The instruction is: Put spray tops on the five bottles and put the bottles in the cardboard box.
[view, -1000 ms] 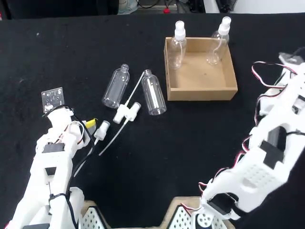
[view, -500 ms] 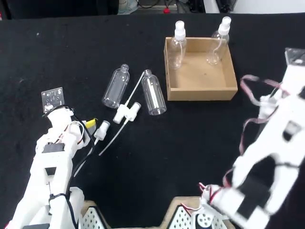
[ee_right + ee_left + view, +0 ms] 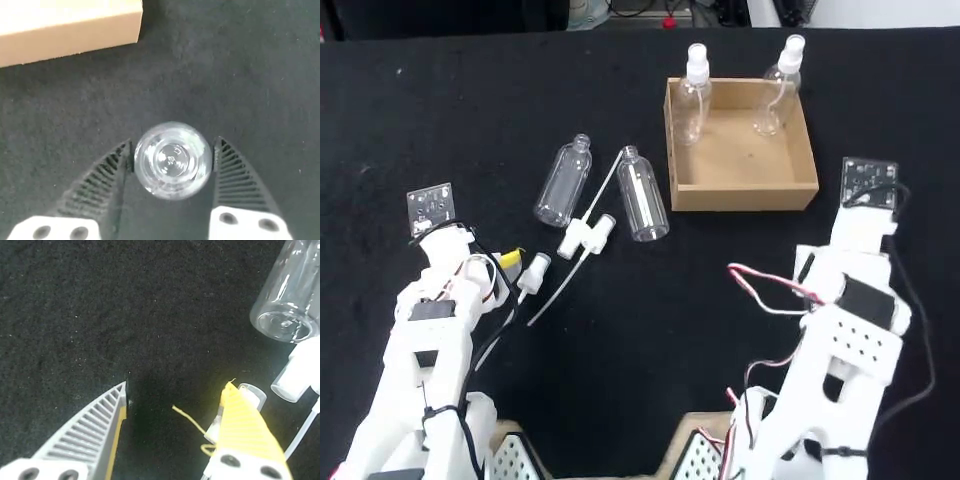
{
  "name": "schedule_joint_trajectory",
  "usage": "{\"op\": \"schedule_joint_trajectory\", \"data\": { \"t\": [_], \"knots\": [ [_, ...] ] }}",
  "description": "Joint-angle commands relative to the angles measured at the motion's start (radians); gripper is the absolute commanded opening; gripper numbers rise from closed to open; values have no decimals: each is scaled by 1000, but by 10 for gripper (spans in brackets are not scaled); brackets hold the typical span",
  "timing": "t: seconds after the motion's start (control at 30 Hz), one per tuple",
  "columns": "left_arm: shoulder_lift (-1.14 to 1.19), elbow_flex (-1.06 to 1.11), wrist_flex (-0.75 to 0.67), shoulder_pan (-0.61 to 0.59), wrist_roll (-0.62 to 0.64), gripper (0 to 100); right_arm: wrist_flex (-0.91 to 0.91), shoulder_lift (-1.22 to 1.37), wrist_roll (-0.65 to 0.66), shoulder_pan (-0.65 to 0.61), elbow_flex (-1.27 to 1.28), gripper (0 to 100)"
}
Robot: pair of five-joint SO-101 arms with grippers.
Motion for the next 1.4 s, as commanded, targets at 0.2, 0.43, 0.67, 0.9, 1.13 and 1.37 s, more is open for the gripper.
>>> {"op": "schedule_joint_trajectory", "data": {
  "t": [0.2,0.43,0.67,0.9,1.13,1.37],
  "knots": [
    [-21,-12,-20,-10,-9,289,-31,-53,-6,17,21,221],
    [-21,-12,-20,-10,-9,289,-9,-53,-6,17,21,263],
    [-21,-12,-20,-10,-9,289,-9,-54,-6,55,27,258],
    [-21,-12,-20,-10,-9,289,-11,-54,-6,103,39,258],
    [-21,-12,-20,-10,-9,289,-8,-56,-61,100,70,258],
    [-21,-12,-20,-10,-9,289,-11,-56,-80,101,73,258]
  ]
}}
